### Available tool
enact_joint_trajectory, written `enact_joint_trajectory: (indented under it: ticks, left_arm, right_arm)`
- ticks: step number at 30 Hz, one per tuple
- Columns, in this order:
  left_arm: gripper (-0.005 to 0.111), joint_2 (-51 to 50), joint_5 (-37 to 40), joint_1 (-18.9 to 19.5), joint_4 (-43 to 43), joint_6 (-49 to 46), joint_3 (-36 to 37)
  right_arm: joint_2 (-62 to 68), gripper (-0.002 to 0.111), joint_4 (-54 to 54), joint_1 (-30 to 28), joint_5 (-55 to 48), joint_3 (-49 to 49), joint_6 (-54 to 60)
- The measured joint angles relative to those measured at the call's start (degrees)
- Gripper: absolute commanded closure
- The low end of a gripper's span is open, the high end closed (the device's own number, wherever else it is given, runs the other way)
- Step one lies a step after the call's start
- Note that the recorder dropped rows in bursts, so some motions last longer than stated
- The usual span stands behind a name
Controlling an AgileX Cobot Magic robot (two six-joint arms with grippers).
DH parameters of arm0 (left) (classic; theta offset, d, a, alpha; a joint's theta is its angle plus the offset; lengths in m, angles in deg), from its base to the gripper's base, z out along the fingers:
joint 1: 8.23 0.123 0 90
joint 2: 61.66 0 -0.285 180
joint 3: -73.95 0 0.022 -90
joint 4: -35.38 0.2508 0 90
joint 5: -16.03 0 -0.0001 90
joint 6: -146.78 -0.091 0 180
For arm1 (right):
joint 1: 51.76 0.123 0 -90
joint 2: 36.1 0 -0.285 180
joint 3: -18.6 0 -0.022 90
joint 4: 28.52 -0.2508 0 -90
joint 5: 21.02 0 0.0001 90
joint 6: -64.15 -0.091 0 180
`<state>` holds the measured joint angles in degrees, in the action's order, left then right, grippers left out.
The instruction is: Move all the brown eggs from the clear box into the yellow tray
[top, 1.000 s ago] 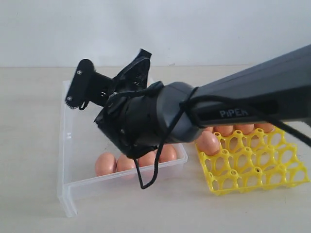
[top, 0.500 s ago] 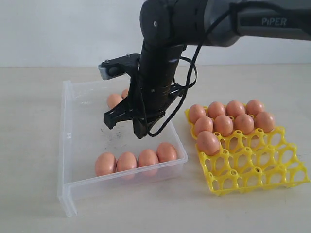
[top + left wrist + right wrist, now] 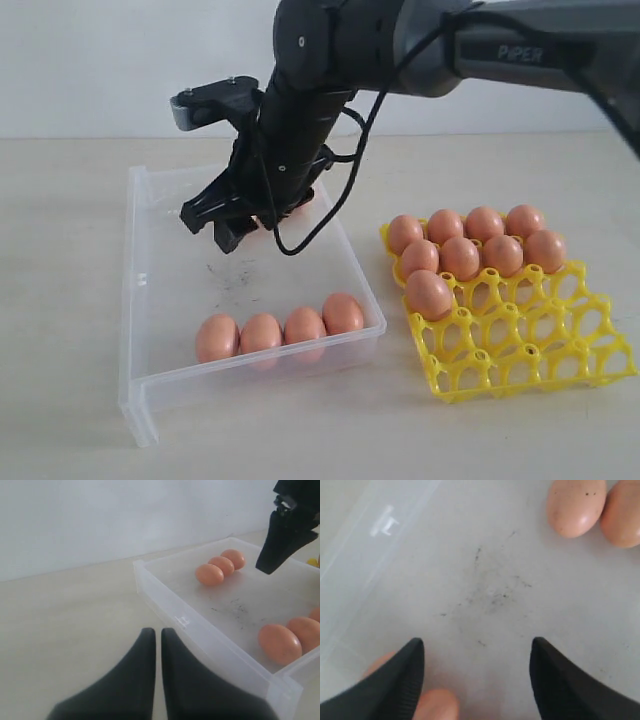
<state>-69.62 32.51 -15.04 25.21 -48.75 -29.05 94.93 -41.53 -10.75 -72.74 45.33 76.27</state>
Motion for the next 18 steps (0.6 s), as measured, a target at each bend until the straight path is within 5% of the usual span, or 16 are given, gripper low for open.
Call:
enact_joint_trajectory:
  ticks: [3,18]
  left_arm:
    - [0.103,0.0,0.0,0.0,0.0,0.0,0.0]
    - [0.103,0.0,0.0,0.0,0.0,0.0,0.0]
  right_arm:
    - [4.47,0.061,3.56,0.0,-1.74,5.52,-2.25]
    - [22.87,0.061,10.64,-0.54,-5.84,35.81,-1.67]
